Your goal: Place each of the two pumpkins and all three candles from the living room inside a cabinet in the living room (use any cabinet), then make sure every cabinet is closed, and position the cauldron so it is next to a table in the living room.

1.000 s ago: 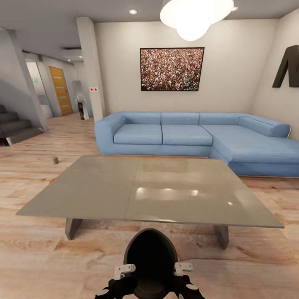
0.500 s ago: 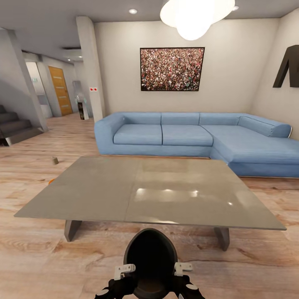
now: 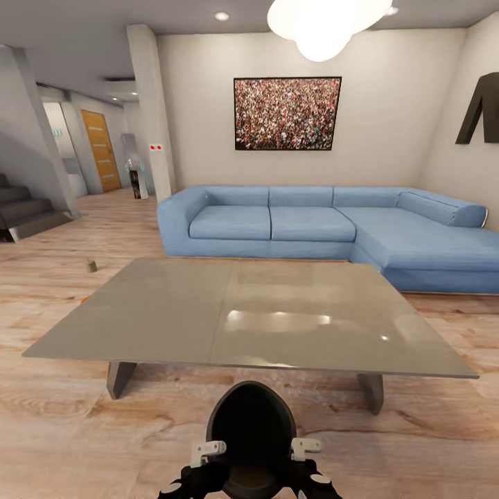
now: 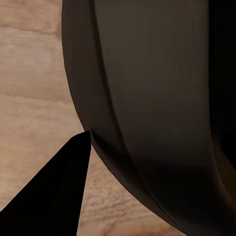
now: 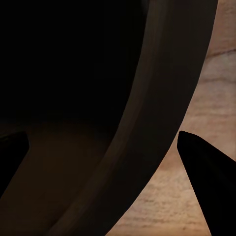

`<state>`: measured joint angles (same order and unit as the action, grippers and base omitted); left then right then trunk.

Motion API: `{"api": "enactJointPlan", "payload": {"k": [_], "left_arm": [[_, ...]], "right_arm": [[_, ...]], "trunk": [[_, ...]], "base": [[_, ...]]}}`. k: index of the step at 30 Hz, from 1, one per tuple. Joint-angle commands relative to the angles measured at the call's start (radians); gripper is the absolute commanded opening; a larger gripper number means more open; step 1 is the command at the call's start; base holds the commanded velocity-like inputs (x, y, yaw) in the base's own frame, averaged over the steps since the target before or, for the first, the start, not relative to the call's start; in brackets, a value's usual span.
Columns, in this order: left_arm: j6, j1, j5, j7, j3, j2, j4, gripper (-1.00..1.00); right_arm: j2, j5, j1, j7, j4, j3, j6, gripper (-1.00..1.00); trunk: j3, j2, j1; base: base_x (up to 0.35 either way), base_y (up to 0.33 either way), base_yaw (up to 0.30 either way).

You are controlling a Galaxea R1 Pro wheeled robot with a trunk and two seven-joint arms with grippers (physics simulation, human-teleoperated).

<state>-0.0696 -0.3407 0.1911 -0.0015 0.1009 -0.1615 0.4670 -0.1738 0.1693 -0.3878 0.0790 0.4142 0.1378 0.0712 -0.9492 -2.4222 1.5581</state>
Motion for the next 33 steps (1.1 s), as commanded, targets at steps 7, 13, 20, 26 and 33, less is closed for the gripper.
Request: {"api": "enactJointPlan", "payload": {"k": [7,13,20,26,33], "left_arm": [[-0.003,0.001,0.016,-0.034,0.017,0.005,0.005,-1.0],[-0.003,0.001,0.016,-0.034,0.017,0.006,0.005,-1.0],[-0.004,0.001,0.016,-0.034,0.017,0.007,0.005,-1.0],[-0.004,0.001,0.015,-0.034,0.017,0.007,0.005,-1.0],[-0.004,0.001,0.015,-0.034,0.017,0.007,0.005,-1.0]], "right_arm": [[0.002,0.027,-0.002,-0.021,0.002,-0.001,0.006,-1.0],[0.002,0.027,-0.002,-0.021,0.002,-0.001,0.006,-1.0],[0.002,0.027,-0.002,-0.021,0.002,-0.001,0.006,-1.0],[0.002,0.027,-0.002,-0.021,0.002,-0.001,0.006,-1.0],[0.002,0.027,-0.002,-0.021,0.002,-0.001,0.006,-1.0]], "trunk": [[-0.023,-0.05,0.027],[-0.039,-0.078,0.042],[-0.039,-0.078,0.042],[-0.039,-0.078,0.042],[-0.039,-0.078,0.042]], "base": [[0.0,0.0,0.0],[0.0,0.0,0.0],[0.0,0.0,0.0],[0.085,0.0,0.0],[0.059,0.0,0.0]]}}
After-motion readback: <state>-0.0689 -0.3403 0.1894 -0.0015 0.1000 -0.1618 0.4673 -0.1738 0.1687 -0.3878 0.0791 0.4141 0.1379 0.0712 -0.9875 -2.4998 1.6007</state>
